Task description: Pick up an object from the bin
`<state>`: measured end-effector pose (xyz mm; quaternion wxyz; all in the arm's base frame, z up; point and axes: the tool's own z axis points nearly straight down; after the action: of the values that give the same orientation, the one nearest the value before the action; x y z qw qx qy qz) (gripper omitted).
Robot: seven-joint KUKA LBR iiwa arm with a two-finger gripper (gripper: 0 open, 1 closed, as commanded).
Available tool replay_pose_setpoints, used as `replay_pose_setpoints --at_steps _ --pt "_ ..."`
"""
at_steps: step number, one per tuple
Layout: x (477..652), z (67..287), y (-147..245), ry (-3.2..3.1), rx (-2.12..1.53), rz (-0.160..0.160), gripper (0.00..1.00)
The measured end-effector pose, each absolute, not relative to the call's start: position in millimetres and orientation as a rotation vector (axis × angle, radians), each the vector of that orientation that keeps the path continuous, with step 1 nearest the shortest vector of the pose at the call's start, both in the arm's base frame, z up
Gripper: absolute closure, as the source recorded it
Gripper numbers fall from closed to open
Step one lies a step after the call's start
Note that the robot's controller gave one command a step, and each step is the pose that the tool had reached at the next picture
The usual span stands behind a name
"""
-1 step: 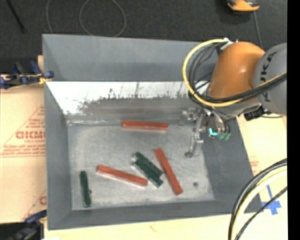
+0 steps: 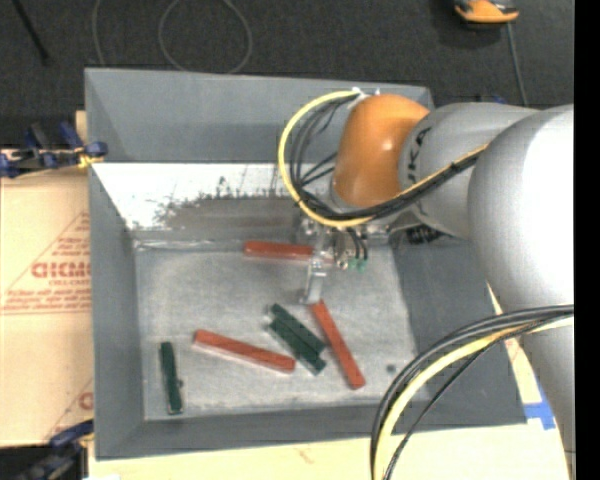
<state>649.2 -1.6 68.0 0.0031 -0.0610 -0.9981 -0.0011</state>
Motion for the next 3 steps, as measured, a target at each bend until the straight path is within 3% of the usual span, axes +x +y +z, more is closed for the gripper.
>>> replay_pose_setpoints --at_steps 1,2,3 --pt "646.7 102.4 -11.2 -3.122 -0.420 -0.002 0.00" --pt "651.2 117.1 -21.1 -3.088 -0.622 -0.002 0.00" --pt "652.8 69.5 -6.0 -3.058 -0.653 0.006 0.00"
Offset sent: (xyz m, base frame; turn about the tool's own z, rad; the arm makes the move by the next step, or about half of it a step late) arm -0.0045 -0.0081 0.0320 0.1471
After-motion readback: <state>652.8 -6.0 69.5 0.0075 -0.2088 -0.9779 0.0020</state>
